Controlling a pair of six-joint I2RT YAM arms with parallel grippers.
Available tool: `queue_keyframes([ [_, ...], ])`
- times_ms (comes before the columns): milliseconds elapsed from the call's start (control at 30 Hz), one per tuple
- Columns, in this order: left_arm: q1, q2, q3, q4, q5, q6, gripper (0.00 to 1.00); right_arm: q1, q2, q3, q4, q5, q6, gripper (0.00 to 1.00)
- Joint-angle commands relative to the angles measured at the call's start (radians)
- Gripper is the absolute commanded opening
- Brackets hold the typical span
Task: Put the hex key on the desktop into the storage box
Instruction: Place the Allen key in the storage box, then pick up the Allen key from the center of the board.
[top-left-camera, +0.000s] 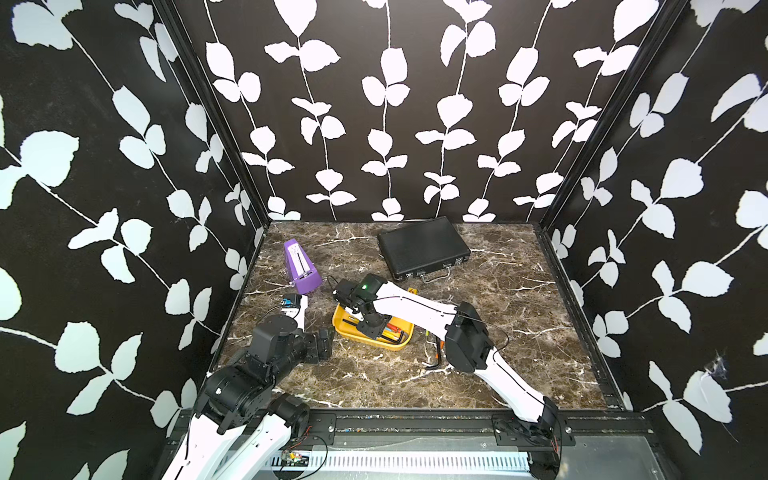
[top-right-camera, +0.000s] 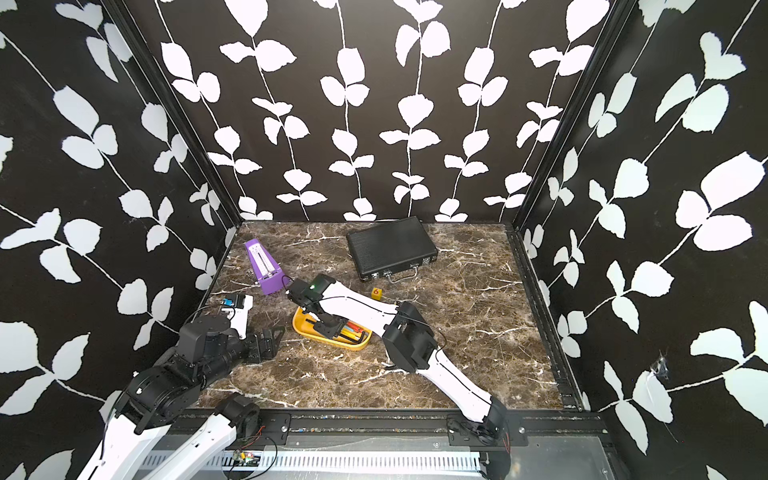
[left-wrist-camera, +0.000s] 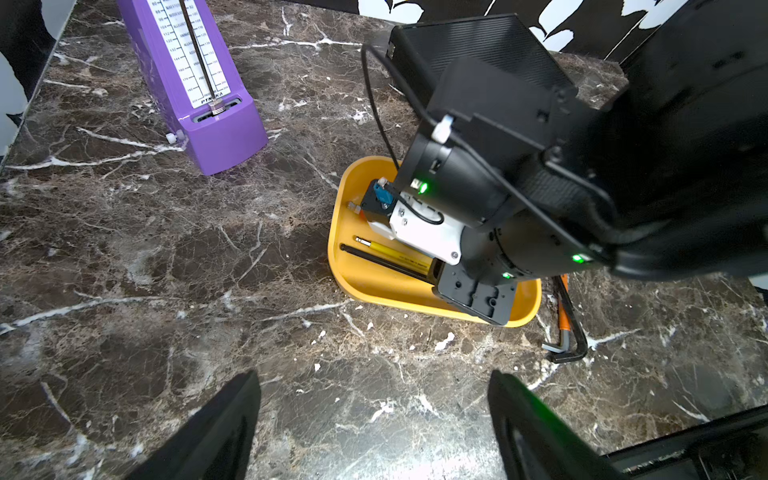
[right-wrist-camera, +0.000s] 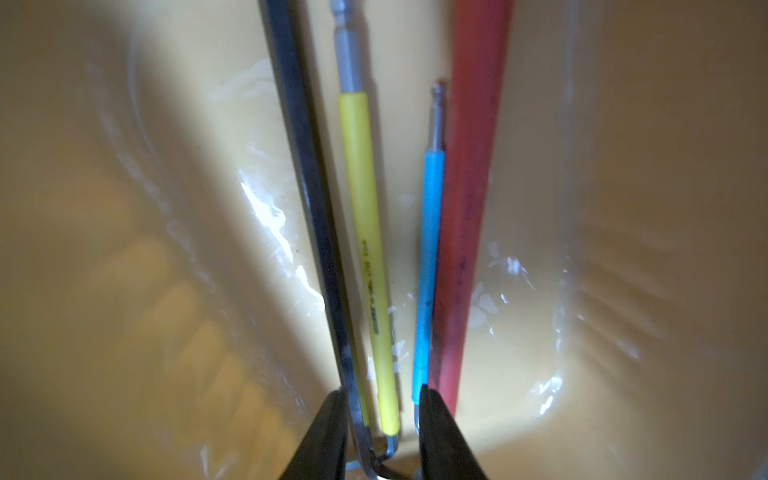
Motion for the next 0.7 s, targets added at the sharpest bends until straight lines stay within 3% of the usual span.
queue_keyframes([
  [0, -0.004, -0.001, -0.01, 0.019, -0.005, 0.005, 0.87, -0.007, -0.134, -0.041, 0.002, 0.033, 0.063, 0.33],
  [167, -0.004, -0.001, -0.01, 0.019, -0.003, 0.005, 0.87, -0.064, -0.309, -0.226, 0.106, 0.04, 0.205, 0.33],
  [300, -0.004, -0.001, -0.009, 0.018, -0.002, 0.006, 0.87, -0.145, -0.501, -0.472, 0.218, 0.031, 0.38, 0.33],
  [500, -0.004, -0.003, -0.01, 0.019, 0.001, 0.006, 0.87, -0.292, -0.734, -0.836, 0.298, -0.079, 0.658, 0.32],
  [667, -0.004, -0.003, -0.009, 0.021, 0.002, 0.006, 0.87, -0.358, -0.826, -1.047, 0.315, -0.163, 0.829, 0.28],
])
